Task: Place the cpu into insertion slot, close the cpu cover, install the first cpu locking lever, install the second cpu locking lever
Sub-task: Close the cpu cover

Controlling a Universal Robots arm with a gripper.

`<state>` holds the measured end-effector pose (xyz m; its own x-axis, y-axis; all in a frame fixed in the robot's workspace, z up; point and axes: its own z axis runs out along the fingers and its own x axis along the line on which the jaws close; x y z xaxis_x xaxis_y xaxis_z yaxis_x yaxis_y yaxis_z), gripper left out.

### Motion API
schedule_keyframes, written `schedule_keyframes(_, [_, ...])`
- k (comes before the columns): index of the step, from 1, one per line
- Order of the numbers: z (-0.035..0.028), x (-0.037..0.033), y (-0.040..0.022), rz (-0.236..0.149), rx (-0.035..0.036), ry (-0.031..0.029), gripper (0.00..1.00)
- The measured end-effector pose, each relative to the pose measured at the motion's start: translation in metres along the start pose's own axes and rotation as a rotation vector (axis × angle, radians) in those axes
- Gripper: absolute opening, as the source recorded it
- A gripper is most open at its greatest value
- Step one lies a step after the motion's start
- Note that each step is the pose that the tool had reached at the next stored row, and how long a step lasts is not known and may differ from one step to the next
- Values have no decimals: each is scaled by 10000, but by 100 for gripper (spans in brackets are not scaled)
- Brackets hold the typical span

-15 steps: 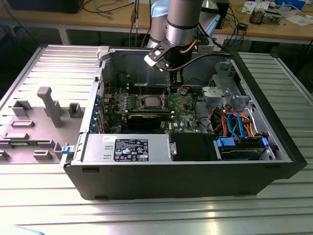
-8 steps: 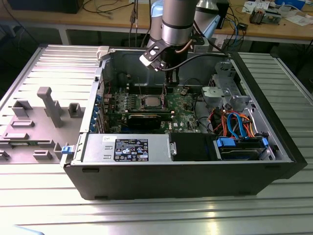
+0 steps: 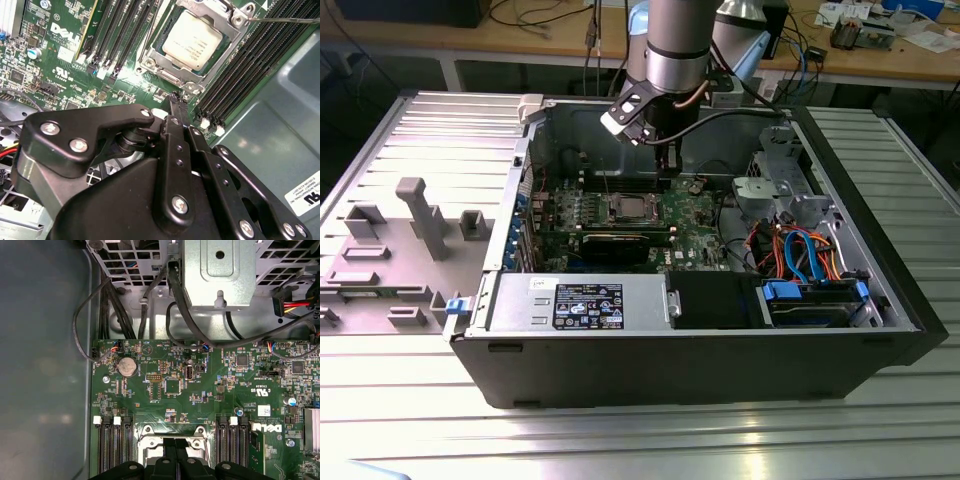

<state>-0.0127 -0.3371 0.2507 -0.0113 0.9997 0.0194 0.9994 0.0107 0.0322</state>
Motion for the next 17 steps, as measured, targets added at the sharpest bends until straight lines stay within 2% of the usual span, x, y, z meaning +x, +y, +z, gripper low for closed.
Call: schedule_keyframes(17, [-1,0,-29,0,0,0,11])
